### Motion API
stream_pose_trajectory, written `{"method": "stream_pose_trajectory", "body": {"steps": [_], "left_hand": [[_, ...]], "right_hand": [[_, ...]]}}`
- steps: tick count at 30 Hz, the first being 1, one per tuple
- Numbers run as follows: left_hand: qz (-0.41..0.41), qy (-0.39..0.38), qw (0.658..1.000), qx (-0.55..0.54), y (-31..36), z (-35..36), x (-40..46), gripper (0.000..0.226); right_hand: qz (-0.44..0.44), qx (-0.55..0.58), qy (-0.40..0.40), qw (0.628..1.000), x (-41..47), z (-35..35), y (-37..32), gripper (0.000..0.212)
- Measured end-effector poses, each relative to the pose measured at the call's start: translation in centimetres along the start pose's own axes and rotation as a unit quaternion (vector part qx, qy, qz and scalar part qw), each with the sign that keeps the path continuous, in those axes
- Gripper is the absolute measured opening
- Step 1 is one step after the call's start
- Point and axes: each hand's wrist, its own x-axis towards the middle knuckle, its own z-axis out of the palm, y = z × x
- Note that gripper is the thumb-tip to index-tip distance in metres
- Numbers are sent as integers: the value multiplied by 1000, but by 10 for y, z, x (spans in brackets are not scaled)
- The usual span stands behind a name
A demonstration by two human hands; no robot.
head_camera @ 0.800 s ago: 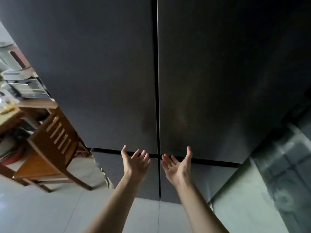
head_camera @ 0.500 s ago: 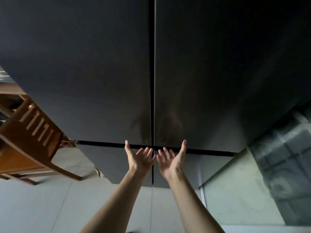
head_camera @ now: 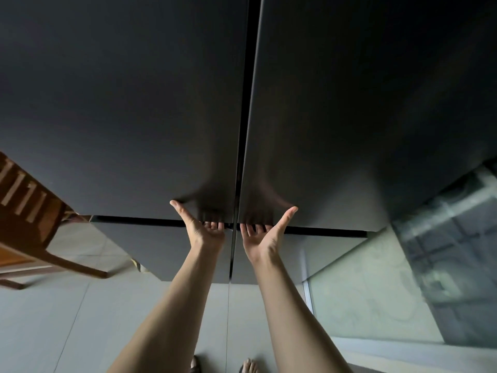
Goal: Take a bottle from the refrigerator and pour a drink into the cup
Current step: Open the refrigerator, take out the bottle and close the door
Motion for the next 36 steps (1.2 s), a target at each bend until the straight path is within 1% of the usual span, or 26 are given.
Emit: {"method": "stream_pose_trajectory", "body": {"steps": [2,9,10,12,14,15,18,21,25,31,34,36], "left_hand": [[0,-7,1000,16,0,-2,3,111],[9,-37,995,96,4,-15,0,118],[11,-46,994,99,5,-18,-1,119],[15,-62,992,105,8,-21,3,122],[24,-53,990,126,9,-25,6,122],[32,-41,989,137,8,-28,8,120],[60,-7,988,140,6,-38,5,115],[80,15,986,144,4,-42,-1,113],[79,16,984,157,6,-39,-2,109],[73,15,981,177,9,-41,-9,115],[81,36,976,199,12,-48,-13,113],[97,61,971,212,15,-55,-20,115]], "right_hand": [[-13,-8,0,1000,1,1,1,96],[-23,-16,11,1000,-7,-3,2,97],[-16,-16,12,1000,-8,-4,1,100],[-1,-12,28,1000,-8,-4,-1,113],[3,-9,41,999,-7,-7,-1,121],[2,-10,43,999,-6,-10,-1,119],[1,-4,56,998,-5,-27,-2,102],[-3,-5,72,997,-5,-39,-2,100],[9,0,67,998,-9,-35,-3,97],[11,-21,52,998,-18,-37,-9,96],[22,-29,51,998,-29,-50,-11,97],[33,-35,58,997,-40,-64,-11,101]]}}
